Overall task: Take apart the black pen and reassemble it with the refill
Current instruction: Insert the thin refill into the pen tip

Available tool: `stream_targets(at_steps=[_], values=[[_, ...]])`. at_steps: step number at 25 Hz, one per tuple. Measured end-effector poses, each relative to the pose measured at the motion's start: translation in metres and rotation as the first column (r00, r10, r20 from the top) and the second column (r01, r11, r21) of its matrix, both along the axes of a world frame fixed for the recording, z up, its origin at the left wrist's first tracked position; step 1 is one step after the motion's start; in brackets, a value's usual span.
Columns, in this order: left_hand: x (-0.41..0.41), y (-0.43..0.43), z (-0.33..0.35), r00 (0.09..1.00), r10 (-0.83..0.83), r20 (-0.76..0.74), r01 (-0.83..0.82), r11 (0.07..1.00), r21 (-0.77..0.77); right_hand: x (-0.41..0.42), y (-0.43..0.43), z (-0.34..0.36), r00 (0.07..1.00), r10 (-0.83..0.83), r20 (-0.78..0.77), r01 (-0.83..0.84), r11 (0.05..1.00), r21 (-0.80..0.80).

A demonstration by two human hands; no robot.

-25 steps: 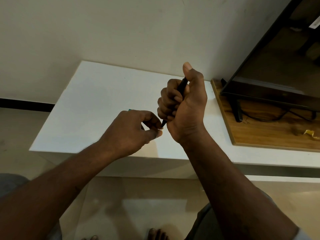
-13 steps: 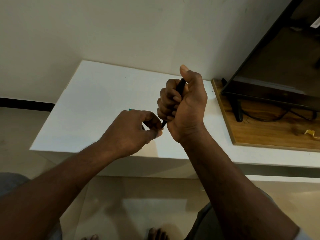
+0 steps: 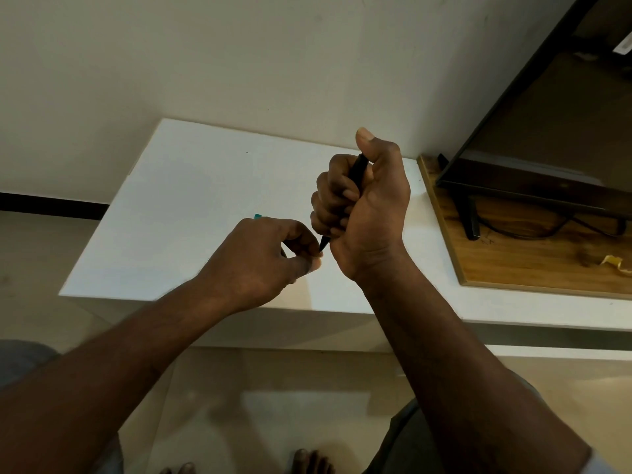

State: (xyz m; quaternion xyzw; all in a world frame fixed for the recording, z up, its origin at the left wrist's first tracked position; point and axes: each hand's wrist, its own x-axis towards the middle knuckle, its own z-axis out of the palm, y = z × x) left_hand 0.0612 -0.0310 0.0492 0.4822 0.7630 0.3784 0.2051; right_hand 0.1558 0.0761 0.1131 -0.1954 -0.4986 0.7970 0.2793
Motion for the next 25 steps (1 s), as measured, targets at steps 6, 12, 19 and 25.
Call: stream_targets(at_steps=[6, 12, 19, 25], values=[[-0.0007, 0.0003, -0.0016, 1.0, -0.003, -0.001, 0.003, 1.0, 0.0, 0.0, 0.0001, -0.0013, 1.0, 0.003, -0.005, -0.003, 1.0, 0.012], [-0.0013, 0.0004, -0.0026, 1.0, -0.007, 0.006, 0.007, 1.0, 0.009, -0.0001, 0.0004, -0.0025, 1.0, 0.006, -0.009, -0.006, 1.0, 0.009], [-0.0012, -0.0001, -0.0028, 1.0, -0.02, 0.0, 0.02, 1.0, 0.008, 0.0002, 0.0011, -0.0027, 1.0, 0.007, 0.001, -0.007, 1.0, -0.01], [-0.0019, 0.0002, -0.0052, 1.0, -0.01, 0.005, 0.01, 1.0, 0.02, 0.0004, 0.002, -0.0022, 1.0, 0.008, -0.005, -0.008, 1.0, -0.026]])
